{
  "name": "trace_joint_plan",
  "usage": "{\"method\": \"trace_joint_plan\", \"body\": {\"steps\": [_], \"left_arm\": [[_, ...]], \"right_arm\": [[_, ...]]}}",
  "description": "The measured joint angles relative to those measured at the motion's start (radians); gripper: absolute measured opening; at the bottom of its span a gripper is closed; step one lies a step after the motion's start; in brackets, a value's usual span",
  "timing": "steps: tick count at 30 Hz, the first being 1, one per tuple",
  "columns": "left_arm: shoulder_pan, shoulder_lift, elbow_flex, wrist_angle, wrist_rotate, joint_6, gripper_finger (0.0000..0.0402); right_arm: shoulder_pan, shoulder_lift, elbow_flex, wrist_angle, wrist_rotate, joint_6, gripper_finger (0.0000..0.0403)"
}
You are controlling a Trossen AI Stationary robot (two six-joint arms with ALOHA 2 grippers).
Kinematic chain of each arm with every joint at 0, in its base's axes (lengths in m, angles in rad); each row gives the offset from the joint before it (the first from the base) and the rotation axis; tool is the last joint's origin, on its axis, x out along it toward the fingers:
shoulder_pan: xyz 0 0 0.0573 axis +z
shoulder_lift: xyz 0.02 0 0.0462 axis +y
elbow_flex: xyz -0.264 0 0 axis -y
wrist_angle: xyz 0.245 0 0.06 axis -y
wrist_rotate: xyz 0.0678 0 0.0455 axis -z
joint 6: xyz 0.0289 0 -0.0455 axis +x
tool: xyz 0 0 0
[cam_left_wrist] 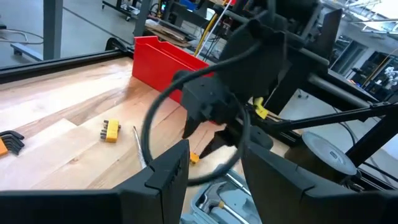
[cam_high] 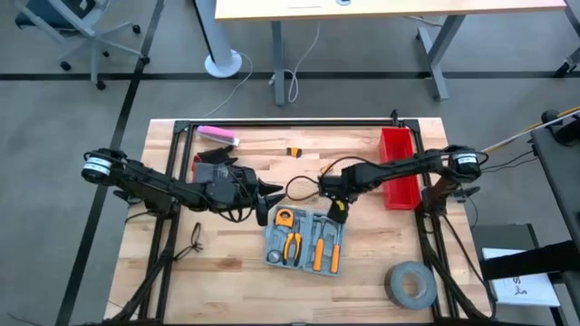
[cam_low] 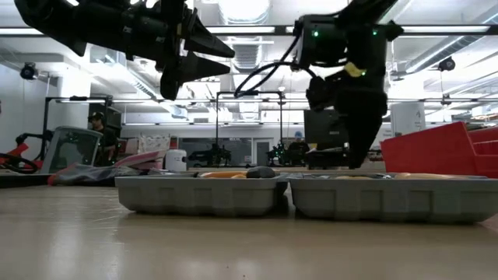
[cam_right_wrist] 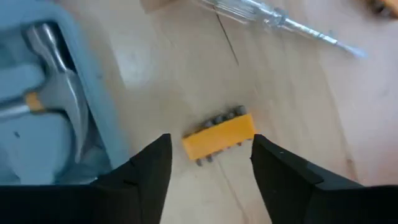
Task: Prefit tool cases
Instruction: Put the bottom screwdriver bit set into the pre-fit tool case
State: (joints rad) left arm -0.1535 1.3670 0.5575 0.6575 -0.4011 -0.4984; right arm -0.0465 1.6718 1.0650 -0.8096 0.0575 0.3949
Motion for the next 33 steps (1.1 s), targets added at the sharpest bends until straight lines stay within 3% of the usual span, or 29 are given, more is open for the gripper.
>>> {"method": "trace_joint_plan", "body": {"steps": [9, 27, 33], "left_arm": [[0.0, 0.0, 0.0, 0.0, 0.0, 0.0, 0.0153], [0.0, 0.0, 0.0, 0.0, 0.026, 0.0, 0.0153], [0.0, 0.0, 0.0, 0.001, 0.026, 0.008, 0.0153]], "right_arm": [[-0.063, 0.0, -0.026, 0.018, -0.009, 0.147, 0.0232], [-0.061, 0.065, -0.041, 0.025, -0.068, 0.296, 0.023], [-0.061, 0.065, -0.056, 0.102, -0.111, 0.312, 0.0234]]}}
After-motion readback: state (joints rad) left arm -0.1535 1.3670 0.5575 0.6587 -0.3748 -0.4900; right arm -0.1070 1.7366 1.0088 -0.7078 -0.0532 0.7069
